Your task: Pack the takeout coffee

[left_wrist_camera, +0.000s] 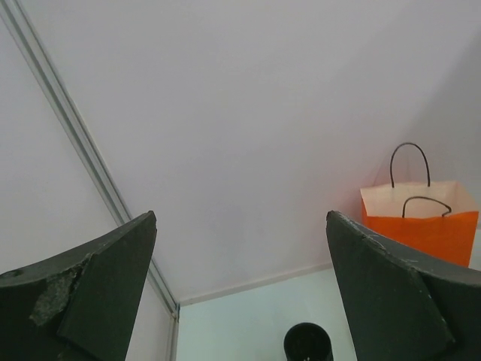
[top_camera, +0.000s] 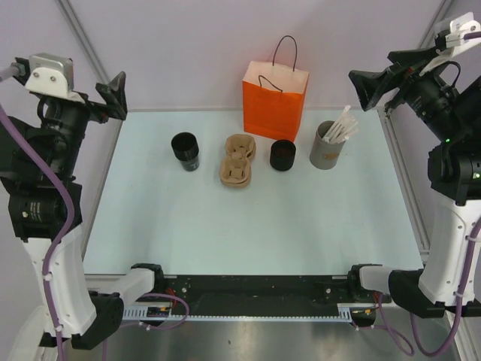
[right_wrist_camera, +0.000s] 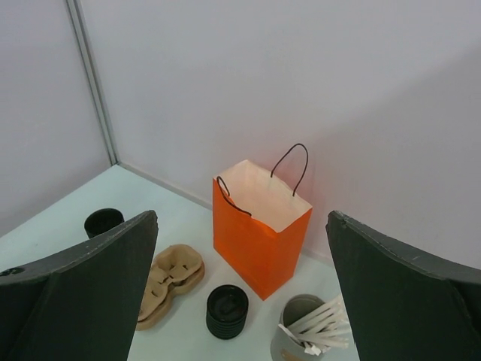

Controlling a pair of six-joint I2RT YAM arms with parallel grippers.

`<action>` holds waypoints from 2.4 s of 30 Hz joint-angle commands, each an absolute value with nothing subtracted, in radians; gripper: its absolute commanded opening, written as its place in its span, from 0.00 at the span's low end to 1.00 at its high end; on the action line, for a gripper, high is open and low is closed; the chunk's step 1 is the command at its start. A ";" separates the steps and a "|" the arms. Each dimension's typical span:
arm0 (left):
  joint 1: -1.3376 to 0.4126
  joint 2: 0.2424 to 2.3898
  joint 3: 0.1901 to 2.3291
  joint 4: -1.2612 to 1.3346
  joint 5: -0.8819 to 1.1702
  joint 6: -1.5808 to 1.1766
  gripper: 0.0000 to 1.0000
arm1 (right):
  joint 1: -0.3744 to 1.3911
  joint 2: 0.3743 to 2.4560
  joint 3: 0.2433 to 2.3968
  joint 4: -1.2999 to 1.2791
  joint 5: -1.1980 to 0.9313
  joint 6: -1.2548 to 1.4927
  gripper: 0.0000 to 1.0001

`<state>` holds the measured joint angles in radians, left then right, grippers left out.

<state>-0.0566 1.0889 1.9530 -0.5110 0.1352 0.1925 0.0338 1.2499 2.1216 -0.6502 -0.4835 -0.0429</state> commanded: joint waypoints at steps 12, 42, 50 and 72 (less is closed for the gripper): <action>-0.060 0.991 1.286 -0.348 0.178 0.287 1.00 | 0.205 1.607 2.102 -0.453 -0.339 -0.181 0.98; -0.095 1.036 0.888 -0.227 0.364 0.448 1.00 | 0.643 1.908 2.057 -0.663 -0.247 -0.588 0.97; -0.086 0.914 0.801 -0.275 0.333 0.456 1.00 | 0.632 2.153 2.284 -0.813 -0.333 -0.655 0.97; -0.078 0.853 0.712 -0.230 0.275 0.385 1.00 | 0.598 2.364 2.324 -0.836 -0.405 -0.710 0.93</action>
<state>-0.0837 0.8742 0.7231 -0.2649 0.2798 0.4011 0.6090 2.3333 2.2852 -0.8684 -0.3885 -0.7181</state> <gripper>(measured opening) 0.996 0.946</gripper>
